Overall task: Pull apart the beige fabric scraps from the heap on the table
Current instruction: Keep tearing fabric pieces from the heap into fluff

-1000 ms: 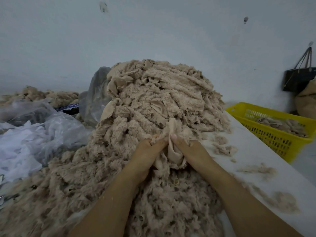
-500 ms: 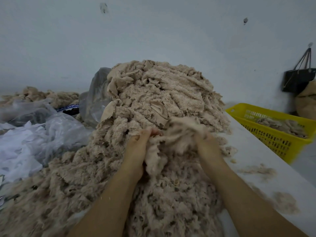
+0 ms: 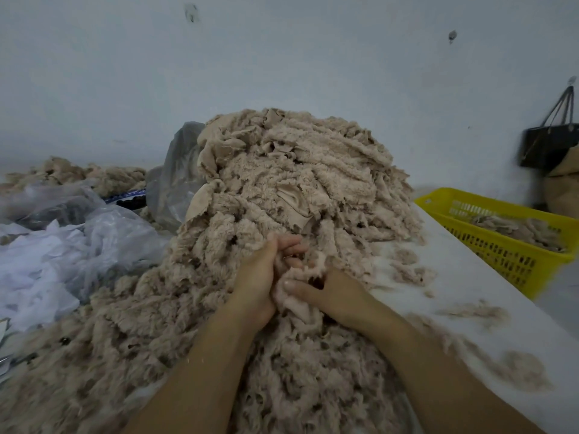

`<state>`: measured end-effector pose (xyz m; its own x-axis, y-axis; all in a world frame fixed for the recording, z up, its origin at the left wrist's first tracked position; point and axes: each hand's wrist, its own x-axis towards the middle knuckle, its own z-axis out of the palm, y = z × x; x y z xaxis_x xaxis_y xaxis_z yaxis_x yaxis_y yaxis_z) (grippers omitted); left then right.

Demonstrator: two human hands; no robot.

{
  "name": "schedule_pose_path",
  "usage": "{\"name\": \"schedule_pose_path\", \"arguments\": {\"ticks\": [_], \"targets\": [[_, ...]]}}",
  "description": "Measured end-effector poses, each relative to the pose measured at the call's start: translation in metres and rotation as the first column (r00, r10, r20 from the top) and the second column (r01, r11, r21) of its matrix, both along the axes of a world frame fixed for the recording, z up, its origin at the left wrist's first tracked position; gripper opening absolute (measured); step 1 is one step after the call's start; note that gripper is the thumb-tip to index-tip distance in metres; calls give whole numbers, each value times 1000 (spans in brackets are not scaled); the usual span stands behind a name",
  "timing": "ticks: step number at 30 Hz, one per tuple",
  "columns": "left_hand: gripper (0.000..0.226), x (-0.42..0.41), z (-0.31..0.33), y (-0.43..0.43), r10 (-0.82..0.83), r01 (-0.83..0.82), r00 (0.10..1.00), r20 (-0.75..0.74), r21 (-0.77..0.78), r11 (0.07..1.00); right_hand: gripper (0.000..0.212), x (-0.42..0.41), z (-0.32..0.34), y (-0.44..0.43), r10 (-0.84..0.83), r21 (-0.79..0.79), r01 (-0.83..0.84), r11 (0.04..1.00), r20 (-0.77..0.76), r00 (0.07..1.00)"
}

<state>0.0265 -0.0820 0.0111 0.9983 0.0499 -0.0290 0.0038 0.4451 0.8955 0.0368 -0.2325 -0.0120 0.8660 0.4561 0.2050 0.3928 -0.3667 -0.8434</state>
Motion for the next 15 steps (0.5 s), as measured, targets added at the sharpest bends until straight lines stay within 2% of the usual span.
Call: {"name": "schedule_pose_path", "arguments": {"ticks": [1,3,5,6,7,9,10,12,15], "targets": [[50,2,-1,0,0,0,1000,11,-16,1000,5,1,-1,0,4,-9,-3,1000,21,1000],[50,4,-1,2,36,-35,999,34,-47,998,13,3,3,-6,-65,70,66,995,-8,998],[49,5,0,5,74,-72,996,59,-37,997,20,6,7,-13,-120,164,138,977,-111,987],[48,4,1,5,82,-85,993,82,38,996,21,7,8,-16,-132,181,157,971,-144,981],[46,1,1,4,72,-92,991,112,180,979,23,7,9,-16,-145,183,174,968,-161,976],[35,-6,-1,-1,-12,-74,986,169,492,868,32,5,9,-14,-179,179,210,961,-174,968],[28,-10,-2,-5,-77,-48,979,188,586,809,41,4,9,-12,-181,194,218,957,-191,965],[17,-13,-5,-10,-159,-11,966,206,643,765,58,3,9,-8,-158,232,217,948,-248,956],[32,-11,-8,-8,-176,-16,958,225,656,754,56,1,9,-9,-93,286,175,942,-279,956]]}}
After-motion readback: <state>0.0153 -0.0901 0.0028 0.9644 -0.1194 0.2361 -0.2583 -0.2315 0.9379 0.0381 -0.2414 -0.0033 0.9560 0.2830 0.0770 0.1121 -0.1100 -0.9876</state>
